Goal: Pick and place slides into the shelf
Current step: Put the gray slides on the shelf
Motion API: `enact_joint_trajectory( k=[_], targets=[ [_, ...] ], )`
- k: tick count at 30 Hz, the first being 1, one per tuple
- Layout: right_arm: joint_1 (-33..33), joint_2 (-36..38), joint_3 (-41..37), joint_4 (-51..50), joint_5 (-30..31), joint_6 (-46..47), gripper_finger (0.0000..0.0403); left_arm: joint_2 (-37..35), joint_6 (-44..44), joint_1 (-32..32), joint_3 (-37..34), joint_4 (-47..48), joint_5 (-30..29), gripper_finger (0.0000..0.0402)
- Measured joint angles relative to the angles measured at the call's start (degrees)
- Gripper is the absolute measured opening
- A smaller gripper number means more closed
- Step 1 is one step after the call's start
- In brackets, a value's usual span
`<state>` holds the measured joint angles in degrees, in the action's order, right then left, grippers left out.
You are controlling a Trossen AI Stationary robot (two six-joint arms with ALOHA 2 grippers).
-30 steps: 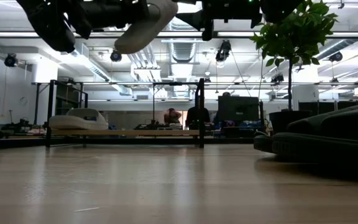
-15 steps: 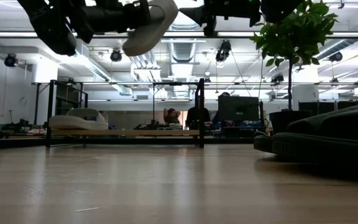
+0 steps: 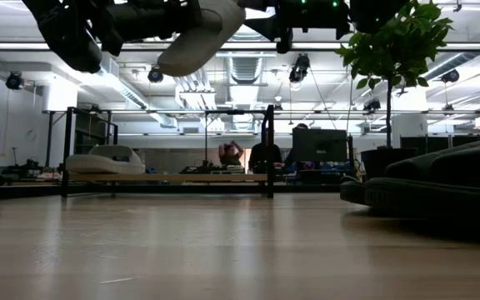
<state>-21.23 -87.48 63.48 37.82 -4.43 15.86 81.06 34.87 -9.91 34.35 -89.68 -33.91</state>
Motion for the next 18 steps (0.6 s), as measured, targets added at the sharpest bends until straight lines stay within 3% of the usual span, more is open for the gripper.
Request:
enact_joint_trajectory(
  k=[12,18],
  targets=[
    [-0.07,-0.04,-0.02,-0.37,-0.02,0.02,0.022,0.28,-1.55,0.02,0.13,-0.21,1.12,0.0],
    [-0.07,-0.04,-0.02,-1.28,-0.02,0.17,0.0182,1.27,-1.64,0.15,0.17,-0.23,1.44,0.0]
  ],
)
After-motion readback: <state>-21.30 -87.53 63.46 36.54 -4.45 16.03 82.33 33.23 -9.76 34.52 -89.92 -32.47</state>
